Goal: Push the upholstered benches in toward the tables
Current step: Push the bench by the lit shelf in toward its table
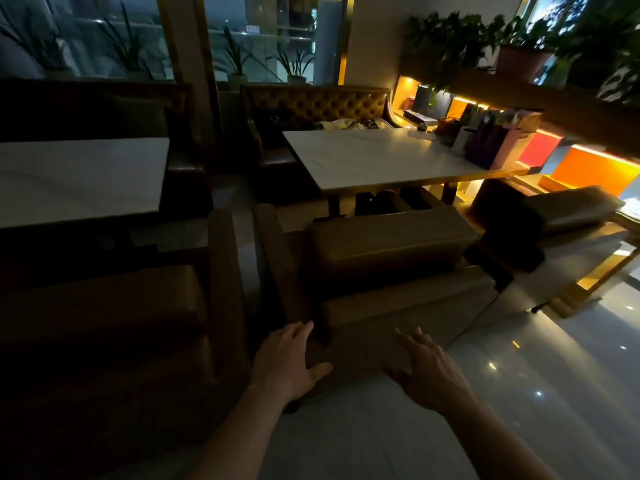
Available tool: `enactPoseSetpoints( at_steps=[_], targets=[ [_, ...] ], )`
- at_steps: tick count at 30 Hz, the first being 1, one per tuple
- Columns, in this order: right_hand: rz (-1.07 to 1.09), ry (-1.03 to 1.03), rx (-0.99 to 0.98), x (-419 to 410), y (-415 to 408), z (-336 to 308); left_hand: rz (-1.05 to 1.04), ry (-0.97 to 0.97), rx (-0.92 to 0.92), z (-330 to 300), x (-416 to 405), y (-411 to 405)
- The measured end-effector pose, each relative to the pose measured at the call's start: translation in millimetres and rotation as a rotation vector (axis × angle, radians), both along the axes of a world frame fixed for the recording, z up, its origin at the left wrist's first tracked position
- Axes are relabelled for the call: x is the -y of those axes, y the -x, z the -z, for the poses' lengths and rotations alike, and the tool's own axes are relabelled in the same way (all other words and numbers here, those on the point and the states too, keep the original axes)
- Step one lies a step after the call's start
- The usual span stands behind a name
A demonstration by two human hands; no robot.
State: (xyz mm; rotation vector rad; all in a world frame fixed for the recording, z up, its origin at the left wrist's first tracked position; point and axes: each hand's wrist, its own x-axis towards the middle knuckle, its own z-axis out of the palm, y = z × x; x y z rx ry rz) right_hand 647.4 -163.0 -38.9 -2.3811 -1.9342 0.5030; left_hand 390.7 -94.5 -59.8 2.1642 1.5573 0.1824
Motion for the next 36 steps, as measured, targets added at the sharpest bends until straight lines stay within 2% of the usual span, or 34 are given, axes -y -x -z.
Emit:
enactPoseSetpoints(
  at_steps=[6, 11, 17, 21, 26, 29, 36],
  targets=[
    [0.018, 0.088, -0.013, -47, -114, 16, -0.049, 0.063, 0.026, 32, -39, -96],
    [-0.004, 0.119, 0.072, -97, -200, 26, -0.086, 0.068, -0.001, 48, -73, -155],
    [-0.120, 0.135, 0.100, -184, -275, 91, -0.182, 0.039, -0.110, 94, -127, -202],
    [-0.242, 0.137, 0.119, -227, -303, 138, -0.188, 0.024, -0.206, 127, -153, -224],
    [-0.288, 0.124, 0.177, -259, -326, 173, -0.221, -0.002, -0.209, 159, -169, -250],
    [-0.316, 0.066, 0.187, -261, -326, 178, -0.261, -0.041, -0.232, 165, -173, -254],
    [-0.318, 0.168, 0.271, -269, -319, 181, -0.263, -0.024, -0.210, 172, -177, -253]
  ],
)
